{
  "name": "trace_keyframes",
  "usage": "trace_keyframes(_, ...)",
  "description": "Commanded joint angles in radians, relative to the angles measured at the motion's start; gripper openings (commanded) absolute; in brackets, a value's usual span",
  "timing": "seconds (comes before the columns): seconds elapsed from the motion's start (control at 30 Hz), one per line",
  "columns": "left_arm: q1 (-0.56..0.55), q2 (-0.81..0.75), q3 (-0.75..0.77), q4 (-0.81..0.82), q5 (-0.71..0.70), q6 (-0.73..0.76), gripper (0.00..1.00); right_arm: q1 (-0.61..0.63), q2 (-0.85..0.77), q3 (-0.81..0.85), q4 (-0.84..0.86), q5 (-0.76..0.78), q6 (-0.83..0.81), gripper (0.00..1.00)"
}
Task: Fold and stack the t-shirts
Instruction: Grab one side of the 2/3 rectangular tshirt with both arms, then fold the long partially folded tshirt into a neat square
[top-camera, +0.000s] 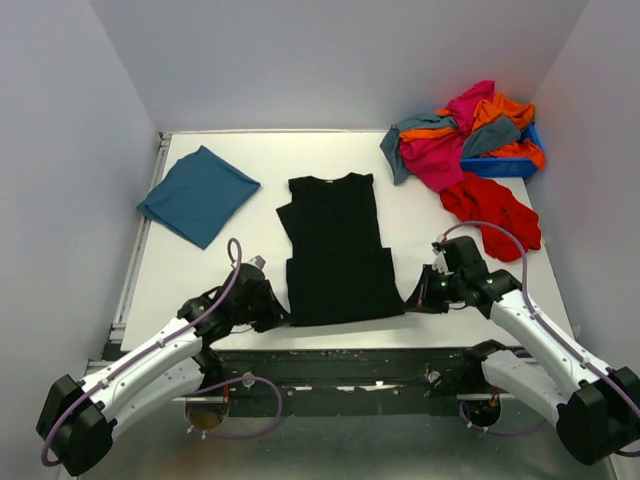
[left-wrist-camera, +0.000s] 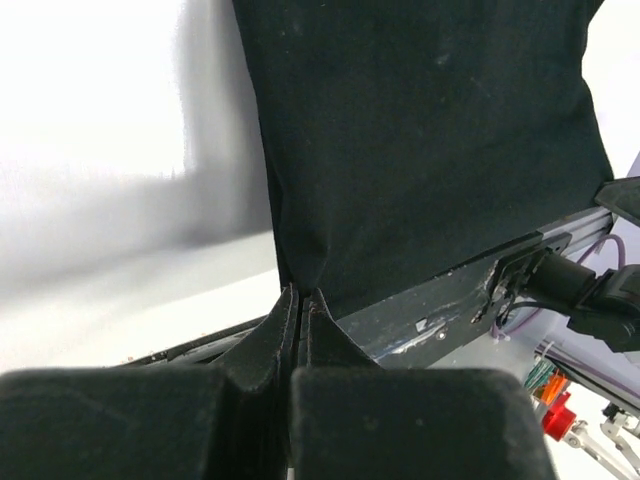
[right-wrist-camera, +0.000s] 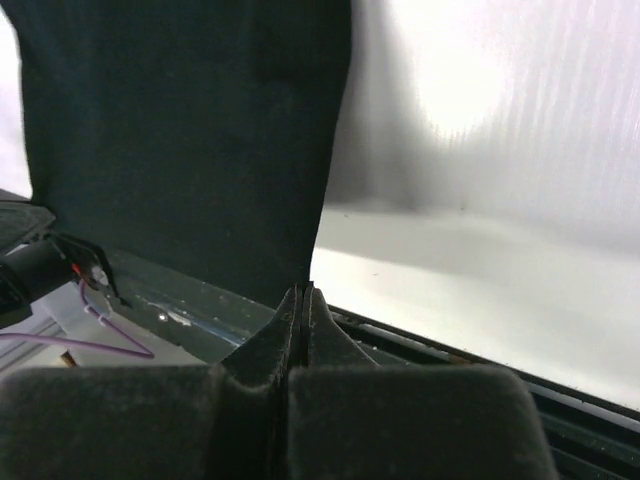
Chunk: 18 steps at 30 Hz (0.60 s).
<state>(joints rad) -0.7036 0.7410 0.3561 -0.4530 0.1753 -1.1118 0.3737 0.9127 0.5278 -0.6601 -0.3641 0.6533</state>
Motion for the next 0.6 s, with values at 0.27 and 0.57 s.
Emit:
trace_keyframes(0.27, 0.14, 0.098, 0.28, -0.089, -0.004, 0.133, 0.0, -0.002, 0.098, 0.362, -0.127, 0.117, -0.06, 0.01)
trace_keyframes(0.57, 0.357, 0.42, 0.559, -0.024, 0.023, 0.294, 0.0, -0.074, 0.432, 0.702, -0.095, 0.145, -0.089, 0.01)
